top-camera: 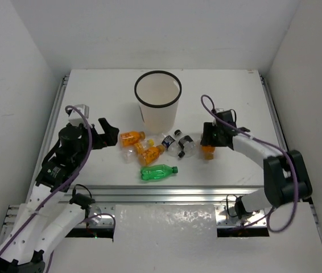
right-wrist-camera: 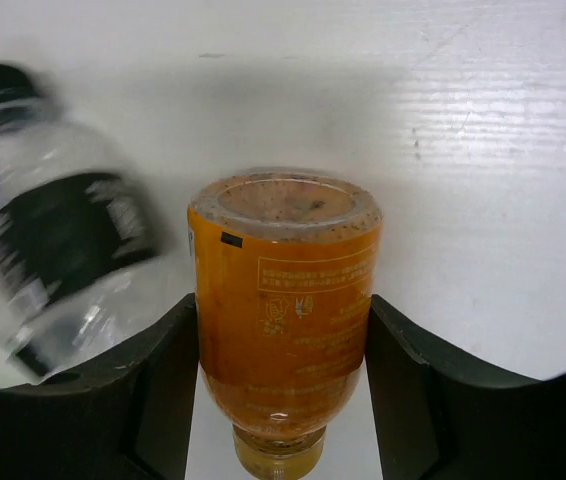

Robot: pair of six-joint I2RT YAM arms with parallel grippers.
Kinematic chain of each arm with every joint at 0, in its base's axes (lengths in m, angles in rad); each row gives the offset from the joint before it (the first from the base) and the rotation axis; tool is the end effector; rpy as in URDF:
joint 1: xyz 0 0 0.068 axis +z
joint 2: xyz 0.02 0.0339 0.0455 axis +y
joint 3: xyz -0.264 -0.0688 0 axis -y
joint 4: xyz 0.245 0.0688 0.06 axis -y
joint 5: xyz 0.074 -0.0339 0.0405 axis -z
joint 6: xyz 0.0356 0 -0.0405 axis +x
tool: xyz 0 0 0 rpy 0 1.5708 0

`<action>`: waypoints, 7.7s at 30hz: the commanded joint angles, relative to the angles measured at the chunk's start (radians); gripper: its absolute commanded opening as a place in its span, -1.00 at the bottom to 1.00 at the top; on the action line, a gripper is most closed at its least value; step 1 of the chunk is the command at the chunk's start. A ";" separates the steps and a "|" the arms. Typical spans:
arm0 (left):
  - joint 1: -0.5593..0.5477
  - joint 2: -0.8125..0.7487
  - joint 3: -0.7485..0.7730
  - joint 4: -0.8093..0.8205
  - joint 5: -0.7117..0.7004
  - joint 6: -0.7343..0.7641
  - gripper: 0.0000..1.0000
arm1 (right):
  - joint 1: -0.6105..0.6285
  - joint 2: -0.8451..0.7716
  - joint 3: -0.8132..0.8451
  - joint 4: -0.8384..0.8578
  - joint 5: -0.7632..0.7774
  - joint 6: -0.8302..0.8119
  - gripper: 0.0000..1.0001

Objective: Put the plastic bottles in the bin

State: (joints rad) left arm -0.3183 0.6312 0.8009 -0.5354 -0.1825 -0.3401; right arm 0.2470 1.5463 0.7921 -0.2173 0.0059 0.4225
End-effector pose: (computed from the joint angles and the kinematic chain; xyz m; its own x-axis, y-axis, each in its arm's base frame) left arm 0.1350 -0.0377 0.3308 -0.3692 -0.2238 -0.9020 0.0251 0.9678 -0.2503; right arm 0.2861 0.0719 0.1629 -0.8292 0.2138 -0.5165 0.1083 0.9679 0.2268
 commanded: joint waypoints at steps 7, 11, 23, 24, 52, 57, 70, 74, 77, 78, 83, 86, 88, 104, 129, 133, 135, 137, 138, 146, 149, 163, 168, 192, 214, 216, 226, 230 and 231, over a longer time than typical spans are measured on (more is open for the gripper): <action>-0.114 0.218 0.024 0.446 0.690 -0.276 1.00 | 0.210 -0.710 -0.247 0.268 -0.507 -0.165 -0.46; -0.362 0.314 0.076 0.540 0.614 -0.347 0.99 | 0.273 -0.804 -0.249 0.256 -0.581 -0.195 -0.58; -0.570 0.509 0.176 0.517 0.437 -0.344 0.84 | 0.316 -0.825 -0.171 0.234 -0.673 -0.189 -0.54; -0.574 0.528 0.181 0.503 0.436 -0.343 0.75 | 0.317 -0.830 -0.171 0.243 -0.675 -0.179 -0.53; -0.190 1.158 1.323 -0.207 -0.286 -0.090 -0.97 | 0.316 -0.676 -0.057 -0.217 0.211 -0.013 0.98; -0.157 1.271 1.425 -0.226 -0.197 -0.074 -0.50 | 0.276 -0.453 0.018 -0.108 0.146 -0.082 0.98; -0.238 0.933 1.003 -0.074 -0.152 -0.109 0.99 | 0.169 0.056 0.180 0.004 -0.148 -0.194 0.45; -0.275 0.663 0.741 0.000 -0.175 -0.143 0.99 | 0.167 0.159 0.145 0.018 -0.170 -0.180 0.34; -0.288 0.525 0.554 0.032 -0.152 -0.148 0.99 | 0.143 0.176 0.104 0.042 -0.074 -0.142 0.08; -0.291 0.495 0.528 0.038 -0.147 -0.148 0.99 | 0.137 0.170 0.095 0.045 -0.045 -0.125 -0.06; -0.323 0.391 0.396 0.118 0.039 -0.142 0.99 | 0.149 -0.047 -0.063 0.110 0.124 -0.021 -0.55; -0.364 0.418 0.301 0.226 0.242 -0.168 0.99 | 0.202 -0.329 -0.224 0.244 0.059 -0.043 -0.59; -0.375 0.453 0.267 0.297 0.369 -0.200 0.99 | 0.227 -0.553 -0.356 0.418 -0.227 -0.068 -0.56; -0.528 0.666 0.280 0.588 0.597 -0.254 -0.74 | 0.244 -0.939 -0.358 0.555 -0.756 0.133 -0.42; -0.150 1.266 1.328 -0.146 -0.054 -0.047 -0.54 | 0.244 -0.481 -0.107 0.030 -0.128 -0.039 0.98; -0.148 1.271 1.348 -0.146 -0.038 -0.059 0.74 | 0.261 -0.270 -0.007 0.018 -0.156 -0.082 0.83; -0.148 1.248 1.348 -0.144 -0.023 -0.060 0.99 | 0.270 -0.169 0.028 0.032 -0.165 -0.093 0.77; -0.151 1.204 1.344 -0.150 -0.020 -0.062 0.99 | 0.290 -0.111 0.044 0.051 -0.172 -0.114 0.72; -0.153 1.179 1.339 -0.155 -0.023 -0.059 0.99 | 0.299 -0.057 0.065 0.056 -0.169 -0.126 0.71; -0.177 0.744 0.864 -0.008 0.008 -0.051 0.99 | 0.307 0.130 0.133 0.093 -0.208 -0.183 0.07; -0.182 0.555 0.675 0.025 0.020 -0.057 0.99 | 0.305 0.124 0.102 0.108 -0.115 -0.172 -0.15; -0.410 0.412 0.216 0.322 0.264 -0.177 0.99 | 0.301 -0.541 -0.229 0.117 -0.115 -0.031 -0.81; -0.447 0.489 0.173 0.465 0.302 -0.246 0.99 | 0.298 -0.698 -0.188 0.007 -0.125 -0.057 -0.93; -0.479 0.707 0.297 0.723 0.526 -0.373 -1.00 | 0.298 -0.979 -0.211 0.179 -0.351 0.061 0.15; -0.217 1.228 1.356 -0.066 -0.172 -0.010 0.99 | 0.380 -0.756 -0.281 0.045 -0.319 -0.005 0.98; -0.219 1.201 1.361 -0.084 -0.166 -0.014 0.99 | 0.432 -0.700 -0.232 0.000 -0.333 -0.145 0.98; -0.219 0.530 0.718 0.021 -0.170 -0.059 0.99 | 0.779 -0.286 -0.071 0.011 0.015 -0.533 0.98; -0.219 0.326 0.453 0.009 -0.163 -0.062 0.99 | 0.805 -0.134 0.005 0.081 0.051 -0.672 0.96; -0.217 0.297 0.419 0.009 -0.158 -0.060 0.99 | 0.805 -0.114 0.016 0.097 0.055 -0.685 0.96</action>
State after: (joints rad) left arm -0.5354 0.9665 1.3182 -0.5419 -0.3561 -0.3977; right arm 1.0496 1.3964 0.7345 -0.2310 -0.0189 -0.1143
